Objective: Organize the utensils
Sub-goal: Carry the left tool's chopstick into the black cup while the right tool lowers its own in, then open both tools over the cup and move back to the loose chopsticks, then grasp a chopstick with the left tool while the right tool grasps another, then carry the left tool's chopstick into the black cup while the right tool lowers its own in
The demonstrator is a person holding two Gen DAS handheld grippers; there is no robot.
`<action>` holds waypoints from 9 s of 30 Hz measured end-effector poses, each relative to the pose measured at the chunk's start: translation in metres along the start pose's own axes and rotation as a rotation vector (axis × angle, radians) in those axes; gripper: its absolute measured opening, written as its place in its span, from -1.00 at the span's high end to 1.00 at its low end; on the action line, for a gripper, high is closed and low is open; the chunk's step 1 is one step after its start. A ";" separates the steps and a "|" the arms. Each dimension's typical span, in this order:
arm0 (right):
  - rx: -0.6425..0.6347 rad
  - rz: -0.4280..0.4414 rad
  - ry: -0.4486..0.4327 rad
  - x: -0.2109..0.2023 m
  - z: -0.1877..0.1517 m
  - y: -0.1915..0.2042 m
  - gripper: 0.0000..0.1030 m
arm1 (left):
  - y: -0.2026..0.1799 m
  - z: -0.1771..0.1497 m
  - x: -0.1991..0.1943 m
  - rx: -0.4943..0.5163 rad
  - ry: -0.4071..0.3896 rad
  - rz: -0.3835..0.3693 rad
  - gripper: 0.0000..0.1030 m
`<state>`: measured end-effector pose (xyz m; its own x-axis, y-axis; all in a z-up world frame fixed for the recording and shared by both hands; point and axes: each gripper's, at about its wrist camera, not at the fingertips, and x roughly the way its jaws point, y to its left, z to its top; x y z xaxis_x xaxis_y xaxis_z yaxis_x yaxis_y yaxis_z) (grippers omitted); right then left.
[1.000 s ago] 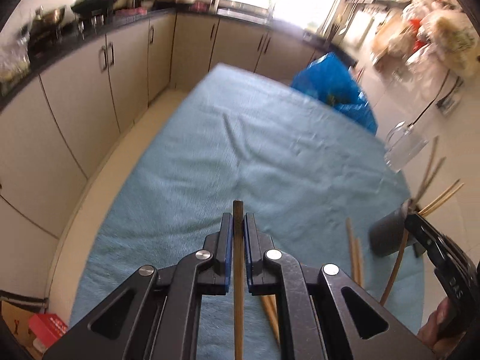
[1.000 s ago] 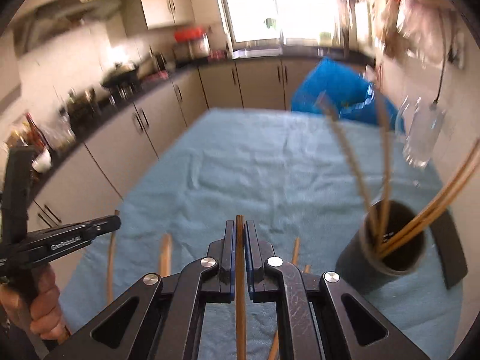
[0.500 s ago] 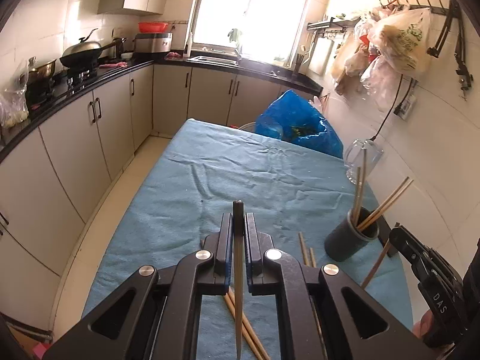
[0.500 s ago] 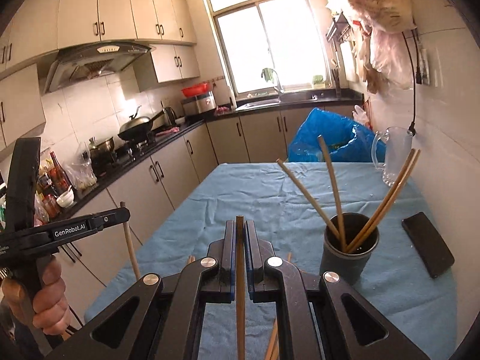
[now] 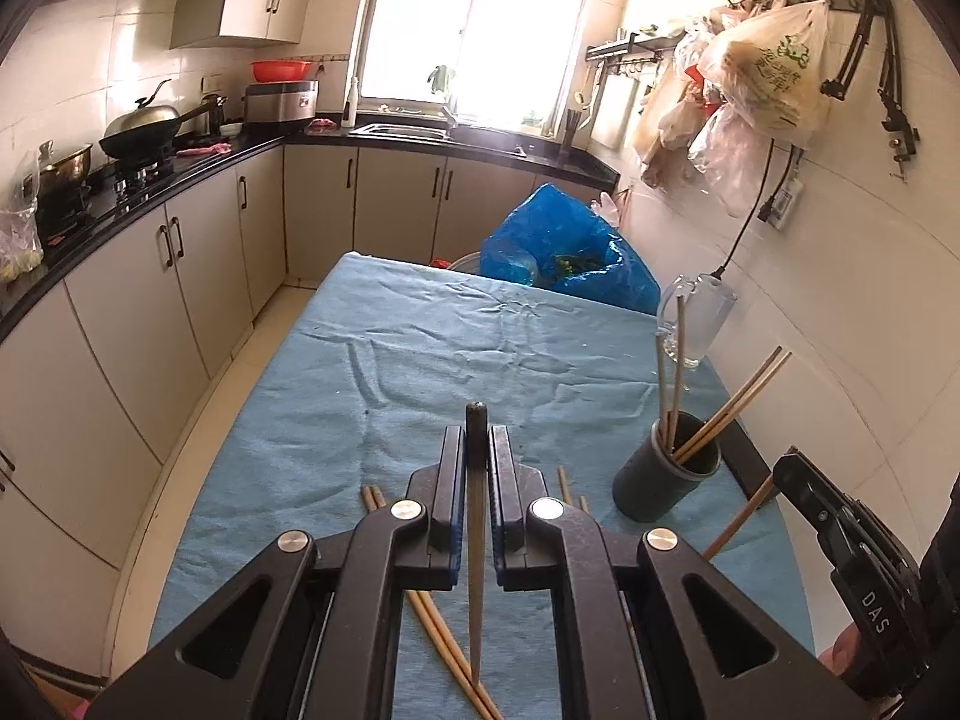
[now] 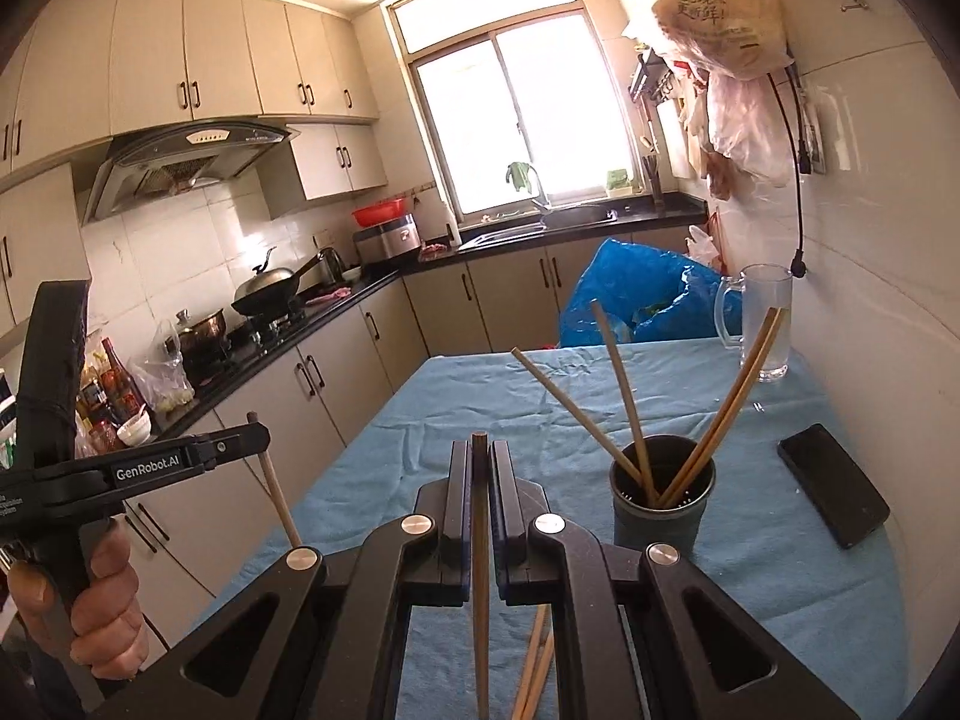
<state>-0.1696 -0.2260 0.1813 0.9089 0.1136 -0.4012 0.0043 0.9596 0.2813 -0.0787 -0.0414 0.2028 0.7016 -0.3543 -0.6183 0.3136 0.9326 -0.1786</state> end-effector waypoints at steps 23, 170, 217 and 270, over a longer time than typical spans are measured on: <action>0.025 -0.006 -0.032 -0.017 0.004 -0.009 0.89 | -0.024 0.004 0.004 0.049 0.009 -0.036 0.87; 0.101 -0.138 0.290 0.033 -0.045 -0.067 -0.61 | 0.088 -0.060 0.202 -0.144 0.477 0.315 0.71; -0.065 -0.028 0.545 0.196 -0.041 -0.001 0.88 | 0.103 -0.061 0.149 -0.176 0.365 0.117 0.85; 0.032 0.011 -0.023 -0.016 0.006 -0.026 0.88 | -0.018 -0.001 0.008 0.048 -0.007 0.002 0.88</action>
<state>-0.1816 -0.2541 0.1858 0.9183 0.1173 -0.3780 0.0076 0.9497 0.3131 -0.0791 -0.0605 0.2003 0.7068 -0.3530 -0.6130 0.3424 0.9290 -0.1403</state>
